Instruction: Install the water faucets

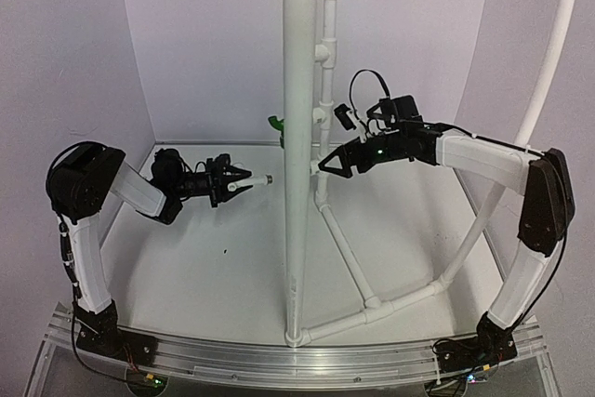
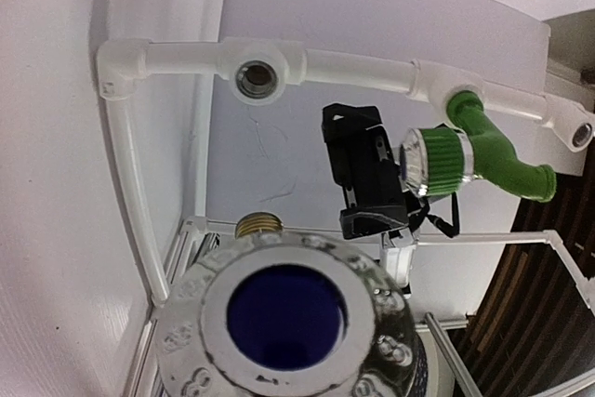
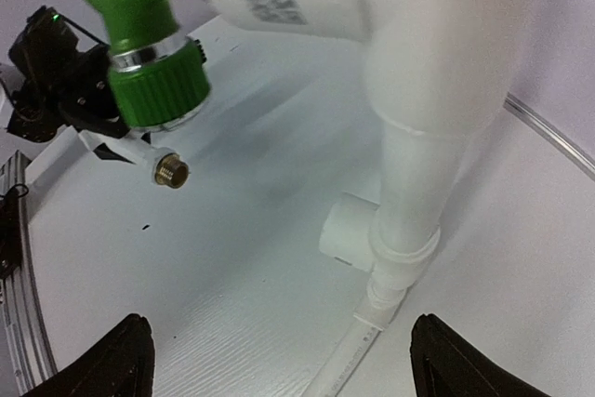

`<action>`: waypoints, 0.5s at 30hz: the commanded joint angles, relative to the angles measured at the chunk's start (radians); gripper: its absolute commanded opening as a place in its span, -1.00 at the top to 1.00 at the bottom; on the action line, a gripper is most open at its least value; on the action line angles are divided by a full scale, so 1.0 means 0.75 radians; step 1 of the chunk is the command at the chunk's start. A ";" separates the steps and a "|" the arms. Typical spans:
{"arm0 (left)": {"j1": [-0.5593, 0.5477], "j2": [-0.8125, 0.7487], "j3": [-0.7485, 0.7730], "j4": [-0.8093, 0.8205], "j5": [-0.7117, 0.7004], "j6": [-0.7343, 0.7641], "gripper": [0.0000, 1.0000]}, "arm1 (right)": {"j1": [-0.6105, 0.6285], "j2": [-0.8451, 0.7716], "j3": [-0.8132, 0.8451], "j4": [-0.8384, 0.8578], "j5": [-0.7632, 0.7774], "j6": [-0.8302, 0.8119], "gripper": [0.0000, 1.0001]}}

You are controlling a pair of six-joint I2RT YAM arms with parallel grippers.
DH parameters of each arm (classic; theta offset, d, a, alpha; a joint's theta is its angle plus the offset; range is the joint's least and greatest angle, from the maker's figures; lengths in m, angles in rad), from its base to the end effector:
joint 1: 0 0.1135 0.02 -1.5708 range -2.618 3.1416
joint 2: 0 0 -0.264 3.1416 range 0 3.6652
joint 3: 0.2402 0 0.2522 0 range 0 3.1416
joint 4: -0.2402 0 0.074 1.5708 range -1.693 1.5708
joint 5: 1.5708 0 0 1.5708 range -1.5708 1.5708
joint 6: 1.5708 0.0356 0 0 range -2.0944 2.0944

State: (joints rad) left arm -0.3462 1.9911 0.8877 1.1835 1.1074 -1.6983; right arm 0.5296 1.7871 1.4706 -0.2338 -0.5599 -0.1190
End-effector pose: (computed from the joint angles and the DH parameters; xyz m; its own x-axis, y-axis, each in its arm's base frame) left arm 0.3479 -0.1593 0.1701 -0.9920 -0.1135 0.0558 -0.0513 -0.0419 -0.9978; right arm 0.3502 0.2269 0.2977 -0.3509 -0.3220 -0.8793 -0.8665 0.4676 0.1746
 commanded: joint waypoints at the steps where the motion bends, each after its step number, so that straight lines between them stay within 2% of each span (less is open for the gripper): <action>1: -0.009 -0.083 0.099 0.380 0.113 -0.127 0.98 | 0.054 -0.158 -0.148 0.165 -0.169 0.021 -0.80; 8: -0.011 -0.128 -0.008 0.405 0.070 -0.146 0.91 | 0.090 -0.134 -0.150 0.256 -0.111 0.086 -0.79; 15: -0.013 0.014 0.116 0.427 0.015 -0.115 0.98 | -0.002 -0.065 -0.039 0.258 -0.013 0.099 -0.73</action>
State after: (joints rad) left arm -0.3527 1.9588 0.9023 1.2921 1.1456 -1.7883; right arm 0.5803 1.7037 1.3691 -0.0949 -0.6159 -0.0595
